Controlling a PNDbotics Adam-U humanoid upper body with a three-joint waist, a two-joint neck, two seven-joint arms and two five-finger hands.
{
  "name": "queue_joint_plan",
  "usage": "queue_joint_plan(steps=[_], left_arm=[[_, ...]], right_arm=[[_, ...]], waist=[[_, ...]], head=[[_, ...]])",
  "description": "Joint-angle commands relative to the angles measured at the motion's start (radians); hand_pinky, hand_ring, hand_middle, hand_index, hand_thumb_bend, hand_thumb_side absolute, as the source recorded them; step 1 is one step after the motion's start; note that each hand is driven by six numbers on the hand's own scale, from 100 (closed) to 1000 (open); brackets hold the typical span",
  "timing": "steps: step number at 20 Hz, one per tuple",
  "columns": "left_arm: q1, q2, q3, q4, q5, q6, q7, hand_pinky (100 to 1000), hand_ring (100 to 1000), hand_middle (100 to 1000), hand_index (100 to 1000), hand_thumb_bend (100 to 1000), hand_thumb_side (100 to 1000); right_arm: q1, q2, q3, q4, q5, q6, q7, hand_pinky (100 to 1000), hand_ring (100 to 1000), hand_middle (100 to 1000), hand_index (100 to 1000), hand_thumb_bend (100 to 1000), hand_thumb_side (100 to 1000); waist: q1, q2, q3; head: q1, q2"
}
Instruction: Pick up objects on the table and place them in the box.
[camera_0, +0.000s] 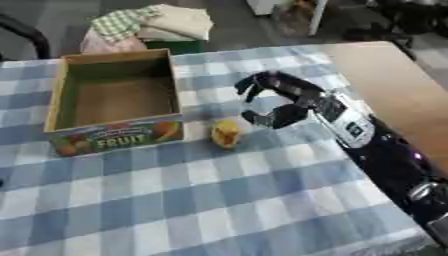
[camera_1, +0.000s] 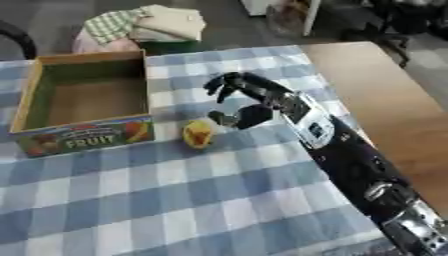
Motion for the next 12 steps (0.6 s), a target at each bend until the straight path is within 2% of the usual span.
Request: queue_joint_plan(steps=[1, 12], left_arm=[[-0.007, 0.01, 0.0, -0.014, 0.003, -0.001, -0.004, 733, 596, 518, 628, 787, 362], [-0.007, 0.009, -0.002, -0.013, 0.003, -0.002, -0.006, 733, 596, 518, 628, 785, 363]], right_arm=[[-0.026, -0.006, 0.004, 0.022, 0.029, -0.014, 0.011, 785, 694, 756, 884, 271, 443], [-0.026, 0.014, 0.03, 0.055, 0.118, -0.058, 0.031, 792, 711, 768, 891, 299, 486]], waist=[[0.002, -0.017, 0.002], [0.004, -0.019, 0.0]], head=[[-0.003, 0.005], [0.01, 0.014]])
